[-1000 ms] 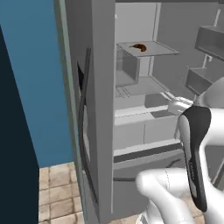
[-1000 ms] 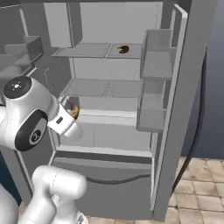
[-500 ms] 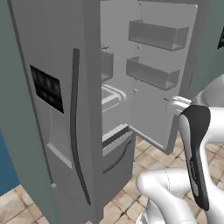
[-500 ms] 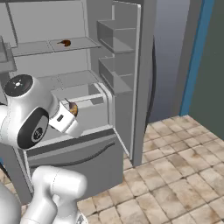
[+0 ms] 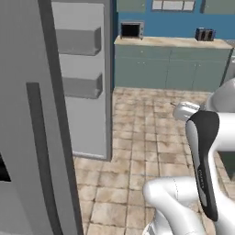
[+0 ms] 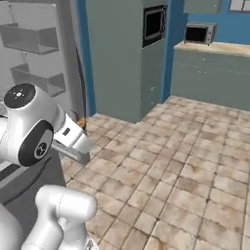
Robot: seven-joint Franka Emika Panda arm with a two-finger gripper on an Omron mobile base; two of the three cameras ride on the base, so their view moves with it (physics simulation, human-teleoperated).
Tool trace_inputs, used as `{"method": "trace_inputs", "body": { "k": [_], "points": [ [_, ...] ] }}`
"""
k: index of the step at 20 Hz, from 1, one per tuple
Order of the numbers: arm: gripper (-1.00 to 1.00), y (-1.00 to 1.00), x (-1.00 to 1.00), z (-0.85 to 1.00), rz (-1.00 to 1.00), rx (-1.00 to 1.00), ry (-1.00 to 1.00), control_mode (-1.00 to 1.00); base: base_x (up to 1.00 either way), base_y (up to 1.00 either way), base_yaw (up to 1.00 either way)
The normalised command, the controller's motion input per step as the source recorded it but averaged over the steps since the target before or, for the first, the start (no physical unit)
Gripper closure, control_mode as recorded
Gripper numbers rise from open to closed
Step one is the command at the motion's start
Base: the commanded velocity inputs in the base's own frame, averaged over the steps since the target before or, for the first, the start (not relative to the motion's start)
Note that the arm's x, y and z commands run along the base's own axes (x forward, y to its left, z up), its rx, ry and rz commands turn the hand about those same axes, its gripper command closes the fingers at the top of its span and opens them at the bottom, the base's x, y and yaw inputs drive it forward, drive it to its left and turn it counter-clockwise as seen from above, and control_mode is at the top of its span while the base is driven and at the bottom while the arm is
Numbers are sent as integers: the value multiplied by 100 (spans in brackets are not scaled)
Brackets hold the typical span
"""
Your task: Pick up both bananas from the fridge and place them inside the tupperware on the counter.
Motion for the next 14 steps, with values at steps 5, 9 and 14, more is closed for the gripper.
{"method": "trace_inputs", "body": {
  "k": [5,9,14],
  "points": [
    [100,0,0,0,0,0,0,100,-25,-10,-100],
    [100,0,0,0,0,0,0,100,-3,-47,-94],
    [100,0,0,0,0,0,0,100,1,-66,-48]
  ]
}}
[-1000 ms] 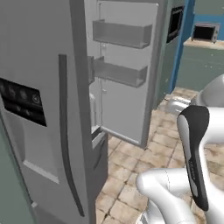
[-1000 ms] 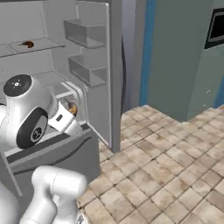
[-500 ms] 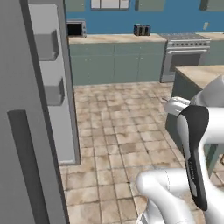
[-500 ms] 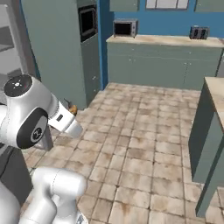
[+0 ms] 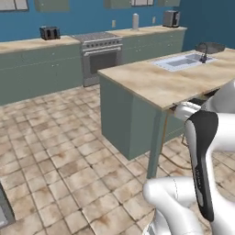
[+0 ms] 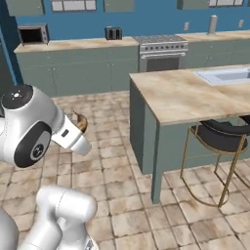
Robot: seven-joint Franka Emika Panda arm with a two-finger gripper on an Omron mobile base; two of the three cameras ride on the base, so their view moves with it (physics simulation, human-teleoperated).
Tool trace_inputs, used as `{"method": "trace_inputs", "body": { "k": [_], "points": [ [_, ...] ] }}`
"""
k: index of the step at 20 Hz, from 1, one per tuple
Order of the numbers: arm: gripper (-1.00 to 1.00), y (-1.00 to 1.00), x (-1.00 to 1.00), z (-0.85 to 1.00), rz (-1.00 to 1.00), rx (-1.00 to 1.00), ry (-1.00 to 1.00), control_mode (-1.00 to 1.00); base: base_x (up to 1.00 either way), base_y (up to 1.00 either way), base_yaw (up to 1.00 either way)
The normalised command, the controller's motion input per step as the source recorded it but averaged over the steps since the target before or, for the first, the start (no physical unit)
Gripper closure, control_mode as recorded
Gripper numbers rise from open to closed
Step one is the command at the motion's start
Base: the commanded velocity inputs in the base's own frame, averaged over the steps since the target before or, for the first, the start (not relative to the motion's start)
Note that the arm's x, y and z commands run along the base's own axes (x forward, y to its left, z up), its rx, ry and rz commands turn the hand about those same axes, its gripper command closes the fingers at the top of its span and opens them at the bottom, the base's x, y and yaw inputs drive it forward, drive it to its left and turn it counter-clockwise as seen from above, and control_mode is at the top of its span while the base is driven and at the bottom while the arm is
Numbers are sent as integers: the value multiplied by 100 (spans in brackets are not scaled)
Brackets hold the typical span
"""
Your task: Pick up both bananas from the fridge and place them inside the tupperware on the counter.
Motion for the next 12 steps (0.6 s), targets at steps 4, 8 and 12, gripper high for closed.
{"method": "trace_inputs", "body": {
  "k": [4,8,12],
  "points": [
    [100,0,0,0,0,0,0,100,14,-59,-19],
    [100,0,0,0,0,0,0,100,28,-51,-2],
    [100,0,0,0,0,0,0,100,40,-53,0]
  ]
}}
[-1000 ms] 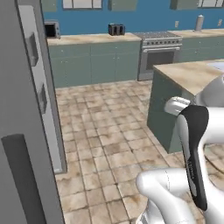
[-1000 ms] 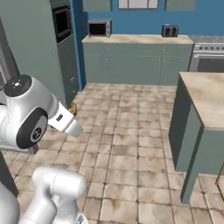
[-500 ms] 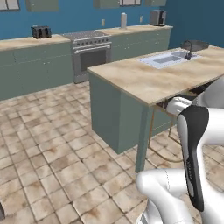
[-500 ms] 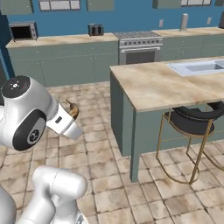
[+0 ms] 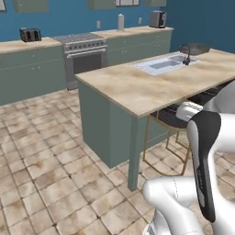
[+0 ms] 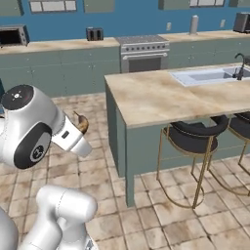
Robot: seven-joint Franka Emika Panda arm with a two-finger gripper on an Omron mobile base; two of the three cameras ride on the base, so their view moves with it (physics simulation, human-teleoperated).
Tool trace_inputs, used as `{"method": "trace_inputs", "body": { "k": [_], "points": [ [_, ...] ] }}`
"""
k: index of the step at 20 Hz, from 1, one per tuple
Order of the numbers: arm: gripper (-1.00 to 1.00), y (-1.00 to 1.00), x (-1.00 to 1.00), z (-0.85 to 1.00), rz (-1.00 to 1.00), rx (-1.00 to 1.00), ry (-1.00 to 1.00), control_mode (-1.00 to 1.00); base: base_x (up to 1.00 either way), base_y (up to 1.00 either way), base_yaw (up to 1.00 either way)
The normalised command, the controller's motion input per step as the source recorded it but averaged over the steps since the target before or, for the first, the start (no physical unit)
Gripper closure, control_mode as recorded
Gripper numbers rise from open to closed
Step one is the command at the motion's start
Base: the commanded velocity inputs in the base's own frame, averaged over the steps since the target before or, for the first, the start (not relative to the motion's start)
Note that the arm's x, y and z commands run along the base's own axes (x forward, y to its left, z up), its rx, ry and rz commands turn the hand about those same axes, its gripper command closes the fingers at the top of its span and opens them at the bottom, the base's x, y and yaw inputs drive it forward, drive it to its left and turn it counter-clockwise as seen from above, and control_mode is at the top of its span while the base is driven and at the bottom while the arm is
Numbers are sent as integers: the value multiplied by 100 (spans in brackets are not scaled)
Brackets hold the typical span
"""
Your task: Pick up both bananas from the fridge and place them inside the tupperware on the counter.
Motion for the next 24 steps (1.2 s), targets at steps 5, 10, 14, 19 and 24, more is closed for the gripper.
{"method": "trace_inputs", "body": {
  "k": [5,10,14,19,24],
  "points": [
    [100,0,0,0,0,0,0,100,76,-14,-6],
    [100,0,0,0,0,0,0,100,97,38,-14],
    [100,0,0,0,0,0,0,100,93,65,-3],
    [100,0,0,0,0,0,0,100,86,89,-8],
    [100,0,0,0,0,0,0,100,82,99,-17]
  ]
}}
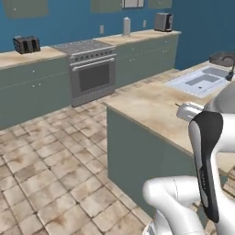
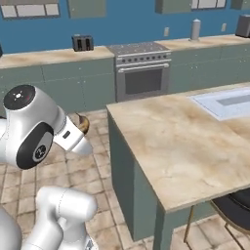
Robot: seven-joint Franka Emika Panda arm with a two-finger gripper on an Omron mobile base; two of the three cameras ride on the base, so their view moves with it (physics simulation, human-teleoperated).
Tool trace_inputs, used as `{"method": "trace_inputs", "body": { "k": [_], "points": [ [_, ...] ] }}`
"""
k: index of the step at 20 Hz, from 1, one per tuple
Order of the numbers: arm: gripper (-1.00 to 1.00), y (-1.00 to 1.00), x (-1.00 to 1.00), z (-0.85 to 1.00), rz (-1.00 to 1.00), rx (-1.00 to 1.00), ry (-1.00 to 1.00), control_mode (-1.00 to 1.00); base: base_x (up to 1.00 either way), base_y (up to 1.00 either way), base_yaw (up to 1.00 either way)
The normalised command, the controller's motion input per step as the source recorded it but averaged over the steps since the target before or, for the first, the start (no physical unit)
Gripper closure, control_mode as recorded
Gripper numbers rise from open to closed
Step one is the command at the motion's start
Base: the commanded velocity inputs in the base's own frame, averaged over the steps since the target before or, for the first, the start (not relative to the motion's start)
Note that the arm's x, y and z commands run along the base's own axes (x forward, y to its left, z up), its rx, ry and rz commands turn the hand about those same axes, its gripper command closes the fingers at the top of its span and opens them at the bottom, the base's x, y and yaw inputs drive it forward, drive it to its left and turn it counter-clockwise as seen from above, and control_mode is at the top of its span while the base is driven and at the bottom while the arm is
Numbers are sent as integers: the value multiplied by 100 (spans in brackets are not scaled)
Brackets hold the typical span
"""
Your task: Pick up both bananas from the fridge and place them inside the tupperware on the counter.
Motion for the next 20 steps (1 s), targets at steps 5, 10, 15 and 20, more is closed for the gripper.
{"method": "trace_inputs", "body": {
  "k": [5,10,15,20],
  "points": [
    [100,0,0,0,0,0,0,100,67,100,-28],
    [100,0,0,0,0,0,0,100,72,100,-35],
    [100,0,0,0,0,0,0,100,74,100,-40],
    [100,0,0,0,0,0,0,100,67,100,-39]
  ]
}}
